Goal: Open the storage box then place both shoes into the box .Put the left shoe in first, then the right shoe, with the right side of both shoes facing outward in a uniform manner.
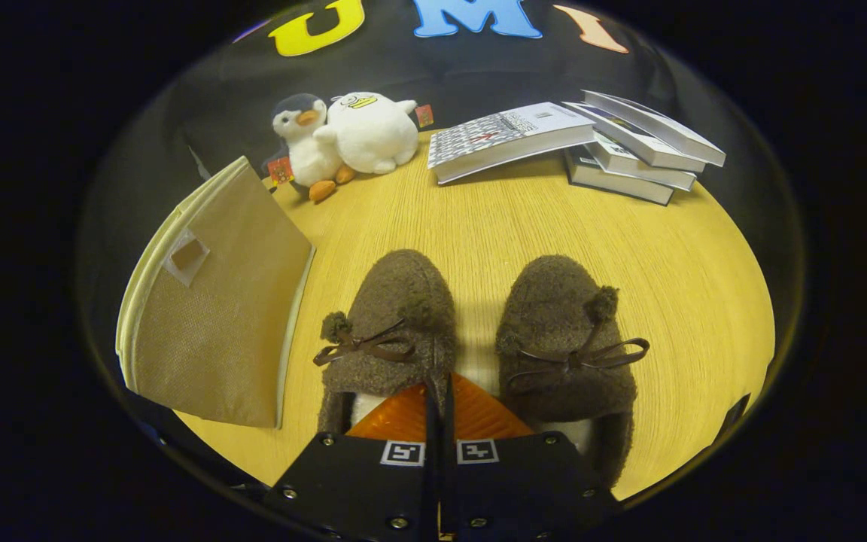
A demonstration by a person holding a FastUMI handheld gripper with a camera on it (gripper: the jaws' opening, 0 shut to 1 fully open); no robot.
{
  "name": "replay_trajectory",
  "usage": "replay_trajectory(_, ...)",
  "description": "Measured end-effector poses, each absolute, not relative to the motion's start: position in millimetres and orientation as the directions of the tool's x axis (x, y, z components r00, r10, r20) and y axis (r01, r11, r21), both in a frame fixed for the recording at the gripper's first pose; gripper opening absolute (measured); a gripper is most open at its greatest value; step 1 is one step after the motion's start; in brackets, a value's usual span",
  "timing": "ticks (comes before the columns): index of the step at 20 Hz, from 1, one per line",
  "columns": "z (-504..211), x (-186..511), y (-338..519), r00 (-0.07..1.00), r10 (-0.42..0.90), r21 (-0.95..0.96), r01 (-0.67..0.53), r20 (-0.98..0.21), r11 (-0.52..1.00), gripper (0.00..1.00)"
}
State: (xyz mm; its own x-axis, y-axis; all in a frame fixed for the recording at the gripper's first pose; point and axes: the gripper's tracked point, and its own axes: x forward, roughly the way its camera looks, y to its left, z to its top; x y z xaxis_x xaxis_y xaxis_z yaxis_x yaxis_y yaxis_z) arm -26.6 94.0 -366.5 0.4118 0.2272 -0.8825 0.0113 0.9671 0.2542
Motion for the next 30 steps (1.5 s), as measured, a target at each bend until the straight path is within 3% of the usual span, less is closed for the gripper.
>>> replay_trajectory(12,-298.5,-12.3,107.8,0.448,0.291,0.374,0.108,-0.846,0.921,0.01)
replay_trajectory(22,-208.8,22.1,158.1,0.55,0.347,0.464,0.085,-0.76,0.882,0.01)
replay_trajectory(30,-182.8,41.5,213.3,0.582,0.369,0.503,0.08,-0.724,0.86,0.01)
